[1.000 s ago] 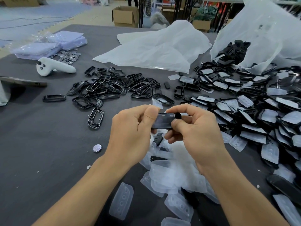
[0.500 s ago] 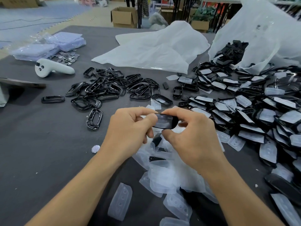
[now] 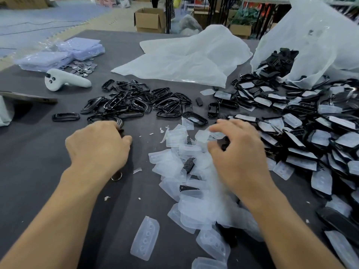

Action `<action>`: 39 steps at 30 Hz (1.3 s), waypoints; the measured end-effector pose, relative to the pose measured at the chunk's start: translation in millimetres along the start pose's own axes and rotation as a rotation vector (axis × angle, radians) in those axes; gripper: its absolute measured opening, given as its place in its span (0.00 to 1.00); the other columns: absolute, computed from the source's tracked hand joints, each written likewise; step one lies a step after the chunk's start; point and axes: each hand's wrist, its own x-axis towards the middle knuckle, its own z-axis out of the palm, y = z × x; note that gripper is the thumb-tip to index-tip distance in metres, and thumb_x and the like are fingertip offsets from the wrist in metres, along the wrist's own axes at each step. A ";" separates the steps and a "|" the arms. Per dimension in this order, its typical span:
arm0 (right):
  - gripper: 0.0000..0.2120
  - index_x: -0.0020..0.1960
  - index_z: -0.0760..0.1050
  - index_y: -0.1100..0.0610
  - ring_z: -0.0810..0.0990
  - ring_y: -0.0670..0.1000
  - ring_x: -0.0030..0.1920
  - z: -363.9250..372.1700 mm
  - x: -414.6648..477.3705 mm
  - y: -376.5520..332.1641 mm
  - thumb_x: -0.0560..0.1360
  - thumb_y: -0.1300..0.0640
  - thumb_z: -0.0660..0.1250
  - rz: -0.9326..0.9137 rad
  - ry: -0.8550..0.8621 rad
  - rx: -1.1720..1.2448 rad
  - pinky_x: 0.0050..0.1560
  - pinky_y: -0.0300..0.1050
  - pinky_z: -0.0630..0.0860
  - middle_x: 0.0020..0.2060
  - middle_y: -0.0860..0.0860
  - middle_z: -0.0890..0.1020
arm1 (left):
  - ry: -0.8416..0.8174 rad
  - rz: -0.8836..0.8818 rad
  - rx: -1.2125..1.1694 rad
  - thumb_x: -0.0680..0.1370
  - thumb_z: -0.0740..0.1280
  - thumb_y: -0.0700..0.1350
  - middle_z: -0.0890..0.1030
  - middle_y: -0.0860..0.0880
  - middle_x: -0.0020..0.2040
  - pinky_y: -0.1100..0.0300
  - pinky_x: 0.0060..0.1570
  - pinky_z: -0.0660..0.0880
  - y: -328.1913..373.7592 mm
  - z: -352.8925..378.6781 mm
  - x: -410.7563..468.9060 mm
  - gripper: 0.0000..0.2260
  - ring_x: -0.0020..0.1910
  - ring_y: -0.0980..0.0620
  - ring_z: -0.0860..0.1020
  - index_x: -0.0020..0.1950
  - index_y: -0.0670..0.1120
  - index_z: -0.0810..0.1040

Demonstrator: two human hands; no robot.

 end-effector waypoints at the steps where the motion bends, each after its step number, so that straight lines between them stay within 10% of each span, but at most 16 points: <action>1: 0.15 0.64 0.80 0.46 0.66 0.47 0.71 4.9 -2.9 -2.3 0.77 0.55 0.71 -0.033 -0.046 0.001 0.69 0.38 0.56 0.65 0.45 0.78 | 0.024 0.005 -0.045 0.80 0.66 0.54 0.84 0.44 0.53 0.53 0.42 0.65 0.7 0.4 -0.2 0.08 0.52 0.37 0.82 0.55 0.56 0.84; 10: 0.15 0.65 0.80 0.47 0.61 0.39 0.69 16.0 -5.6 -4.5 0.80 0.56 0.65 -0.135 -0.206 0.008 0.64 0.24 0.47 0.69 0.45 0.76 | -0.024 0.172 -0.675 0.77 0.73 0.52 0.87 0.59 0.42 0.52 0.50 0.80 30.7 1.6 -20.7 0.03 0.46 0.51 0.84 0.49 0.60 0.86; 14: 0.07 0.43 0.84 0.48 0.66 0.38 0.69 8.1 -4.9 -10.1 0.74 0.60 0.74 -0.190 -0.227 0.068 0.61 0.16 0.50 0.65 0.43 0.81 | -0.067 0.240 -0.723 0.74 0.76 0.53 0.86 0.60 0.40 0.53 0.50 0.81 37.7 3.0 -27.2 0.02 0.44 0.55 0.84 0.46 0.59 0.87; 21: 0.12 0.51 0.84 0.45 0.63 0.43 0.74 4.7 -6.9 -18.2 0.74 0.60 0.71 -0.234 -0.445 -0.019 0.57 0.15 0.41 0.71 0.43 0.76 | -0.132 0.282 -0.744 0.72 0.78 0.45 0.86 0.61 0.41 0.54 0.54 0.81 38.7 2.6 -30.3 0.09 0.46 0.59 0.84 0.47 0.59 0.86; 32: 0.10 0.40 0.80 0.45 0.80 0.38 0.53 1.8 -9.7 -13.4 0.71 0.60 0.75 -0.029 -0.247 0.282 0.49 0.21 0.67 0.50 0.37 0.84 | -0.035 0.278 -0.837 0.74 0.73 0.47 0.85 0.64 0.40 0.54 0.51 0.82 41.2 -0.1 -35.1 0.08 0.42 0.62 0.83 0.49 0.60 0.85; 39: 0.09 0.44 0.80 0.51 0.76 0.47 0.27 0.9 -8.3 -23.2 0.77 0.64 0.70 0.200 -0.140 0.755 0.28 0.39 0.72 0.32 0.51 0.84 | -0.050 0.270 -1.018 0.74 0.74 0.51 0.84 0.64 0.36 0.54 0.42 0.83 47.7 -5.5 -42.4 0.08 0.34 0.62 0.82 0.48 0.65 0.82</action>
